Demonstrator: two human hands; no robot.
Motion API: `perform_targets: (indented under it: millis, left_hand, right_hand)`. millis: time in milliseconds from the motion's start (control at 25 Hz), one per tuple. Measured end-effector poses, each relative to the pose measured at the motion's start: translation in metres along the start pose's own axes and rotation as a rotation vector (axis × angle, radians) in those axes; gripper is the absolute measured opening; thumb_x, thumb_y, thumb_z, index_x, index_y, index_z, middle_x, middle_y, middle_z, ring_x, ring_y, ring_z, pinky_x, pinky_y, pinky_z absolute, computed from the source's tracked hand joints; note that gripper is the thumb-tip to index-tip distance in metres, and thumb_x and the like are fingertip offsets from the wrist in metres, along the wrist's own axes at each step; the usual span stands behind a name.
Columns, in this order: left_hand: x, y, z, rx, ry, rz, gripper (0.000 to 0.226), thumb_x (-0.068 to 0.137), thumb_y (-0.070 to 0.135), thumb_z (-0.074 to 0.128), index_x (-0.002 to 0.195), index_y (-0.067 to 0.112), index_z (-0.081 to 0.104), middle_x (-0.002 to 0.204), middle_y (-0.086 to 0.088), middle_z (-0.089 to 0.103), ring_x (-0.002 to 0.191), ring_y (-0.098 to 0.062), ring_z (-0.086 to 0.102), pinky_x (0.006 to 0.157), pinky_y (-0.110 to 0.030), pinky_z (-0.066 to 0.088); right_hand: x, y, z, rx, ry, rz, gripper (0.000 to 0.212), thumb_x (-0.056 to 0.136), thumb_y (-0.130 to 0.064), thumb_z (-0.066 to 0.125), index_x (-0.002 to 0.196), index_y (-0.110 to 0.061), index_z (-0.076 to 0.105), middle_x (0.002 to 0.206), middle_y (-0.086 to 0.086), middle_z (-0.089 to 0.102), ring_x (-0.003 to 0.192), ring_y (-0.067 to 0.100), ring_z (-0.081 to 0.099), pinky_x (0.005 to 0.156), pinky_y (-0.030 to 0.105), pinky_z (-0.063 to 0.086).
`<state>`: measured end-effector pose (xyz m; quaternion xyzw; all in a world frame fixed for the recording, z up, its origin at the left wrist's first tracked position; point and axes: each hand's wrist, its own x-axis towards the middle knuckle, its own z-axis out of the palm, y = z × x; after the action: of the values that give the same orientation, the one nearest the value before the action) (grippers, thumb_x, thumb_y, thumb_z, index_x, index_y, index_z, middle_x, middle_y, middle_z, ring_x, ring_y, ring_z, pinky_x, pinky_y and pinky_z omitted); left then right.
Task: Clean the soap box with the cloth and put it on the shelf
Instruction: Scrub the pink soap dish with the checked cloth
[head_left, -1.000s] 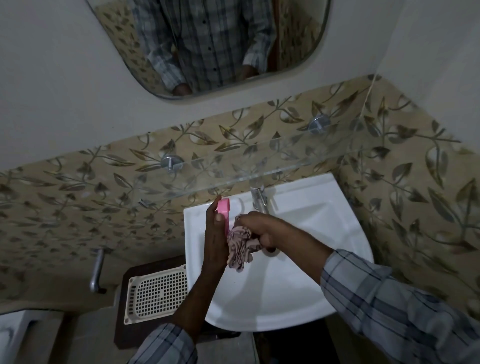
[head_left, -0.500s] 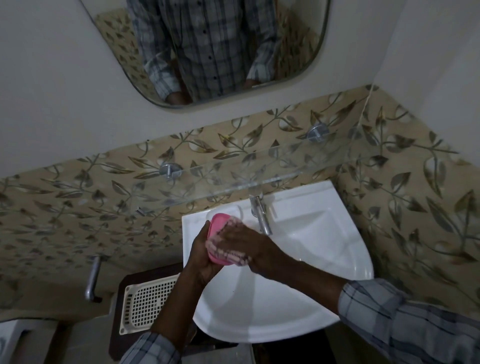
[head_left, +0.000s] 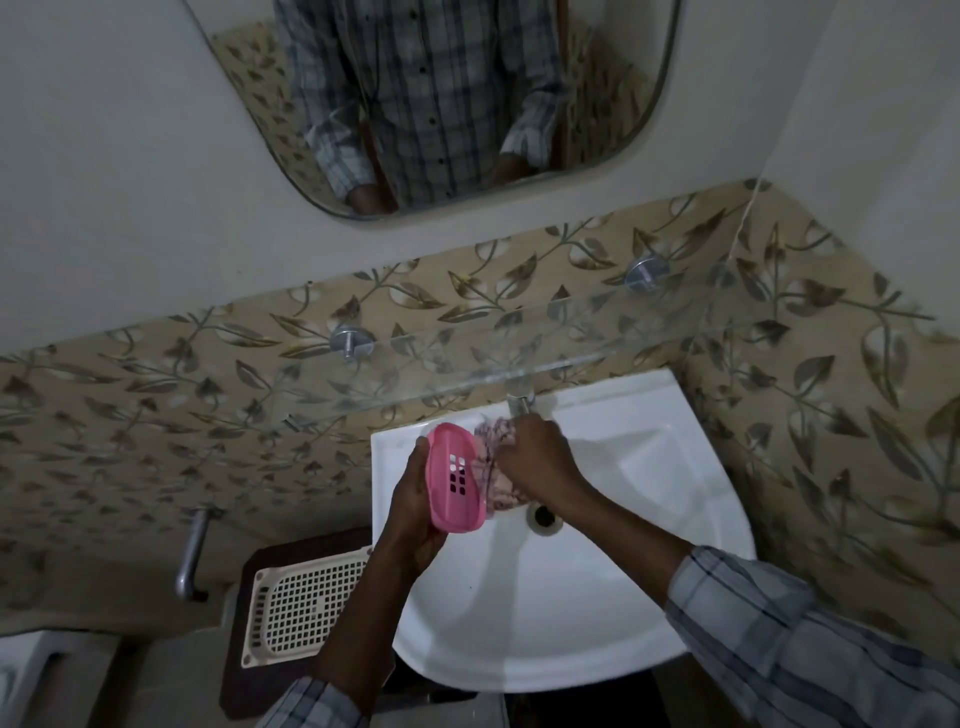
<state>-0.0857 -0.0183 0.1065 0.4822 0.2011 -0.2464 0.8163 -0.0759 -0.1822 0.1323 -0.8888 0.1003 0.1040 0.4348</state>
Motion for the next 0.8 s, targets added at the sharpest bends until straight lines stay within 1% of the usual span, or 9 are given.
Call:
perform_targets:
  millis: [80,160,240,360,480,600,640,680,800]
  left_hand:
    - [-0.002,-0.005,0.006,0.063,0.013,0.012,0.052,0.102,0.053,0.035,0.126,0.014,0.062,0.11,-0.016,0.074,0.1,-0.031,0.069,0.084,-0.044,0.056]
    - [-0.001,-0.013,0.013,0.062,0.039,0.007,0.051,0.103,0.048,0.036,0.13,0.013,0.06,0.119,-0.017,0.07,0.108,-0.032,0.066,0.091,-0.044,0.054]
    - [0.0,-0.011,0.016,0.011,0.048,0.002,0.049,0.102,0.044,0.04,0.128,0.007,0.061,0.116,-0.018,0.07,0.105,-0.03,0.066,0.09,-0.043,0.053]
    - [0.003,0.001,0.007,-0.08,0.037,-0.034,0.053,0.091,0.047,0.052,0.097,-0.002,0.073,0.09,-0.023,0.076,0.082,-0.031,0.075,0.071,-0.041,0.062]
    - [0.004,-0.001,-0.009,-0.11,0.061,-0.097,0.067,0.097,0.057,0.039,0.109,-0.004,0.064,0.091,-0.025,0.076,0.08,-0.035,0.076,0.069,-0.045,0.063]
    - [0.005,-0.009,-0.008,-0.123,0.016,-0.081,0.065,0.095,0.055,0.042,0.118,-0.001,0.065,0.108,-0.025,0.074,0.093,-0.036,0.074,0.075,-0.048,0.062]
    - [0.006,-0.009,-0.006,-0.12,0.029,-0.068,0.064,0.095,0.054,0.043,0.121,-0.001,0.064,0.108,-0.024,0.074,0.095,-0.036,0.074,0.075,-0.046,0.062]
    - [0.007,-0.007,-0.005,-0.119,0.047,-0.075,0.065,0.097,0.054,0.043,0.124,-0.001,0.062,0.106,-0.024,0.074,0.095,-0.036,0.073,0.075,-0.046,0.061]
    - [0.004,0.006,-0.003,-0.132,0.023,-0.189,0.068,0.097,0.057,0.042,0.119,-0.005,0.059,0.095,-0.026,0.074,0.085,-0.037,0.073,0.072,-0.046,0.062]
  right_hand:
    - [0.008,-0.012,-0.002,0.201,0.013,0.137,0.013,0.086,-0.016,0.06,0.089,-0.005,0.063,0.094,0.018,0.07,0.088,0.032,0.069,0.075,0.039,0.059]
    - [0.01,-0.023,0.0,0.053,0.045,0.065,0.017,0.087,-0.018,0.06,0.096,-0.004,0.065,0.101,0.018,0.07,0.095,0.034,0.068,0.076,0.035,0.054]
    - [-0.004,-0.031,0.01,-0.137,0.051,-0.158,0.017,0.087,-0.013,0.059,0.098,-0.004,0.068,0.1,0.015,0.069,0.095,0.034,0.067,0.073,0.034,0.051]
    - [-0.037,-0.016,0.016,-0.143,-0.062,-0.554,0.023,0.081,-0.003,0.065,0.104,-0.005,0.069,0.101,0.015,0.062,0.092,0.032,0.061,0.07,0.035,0.048]
    - [-0.04,0.006,-0.004,-0.194,-0.298,-0.792,0.029,0.075,0.002,0.069,0.103,-0.002,0.072,0.101,0.018,0.066,0.091,0.032,0.062,0.073,0.037,0.053]
    - [-0.021,-0.001,-0.001,-0.102,-0.09,-0.438,0.016,0.079,-0.011,0.067,0.09,0.001,0.07,0.093,0.018,0.069,0.088,0.035,0.067,0.073,0.037,0.055]
    - [-0.022,-0.007,0.009,-0.14,-0.025,-0.326,0.018,0.082,-0.012,0.067,0.096,-0.002,0.069,0.099,0.017,0.068,0.092,0.034,0.067,0.073,0.035,0.055]
    - [-0.029,-0.009,0.02,-0.194,0.014,-0.333,0.023,0.082,-0.012,0.067,0.105,-0.005,0.067,0.108,0.014,0.066,0.096,0.032,0.065,0.074,0.033,0.054]
    - [-0.05,0.014,0.027,-0.252,-0.061,-0.902,0.049,0.07,0.001,0.063,0.118,-0.009,0.065,0.113,0.011,0.063,0.093,0.034,0.062,0.07,0.033,0.051]
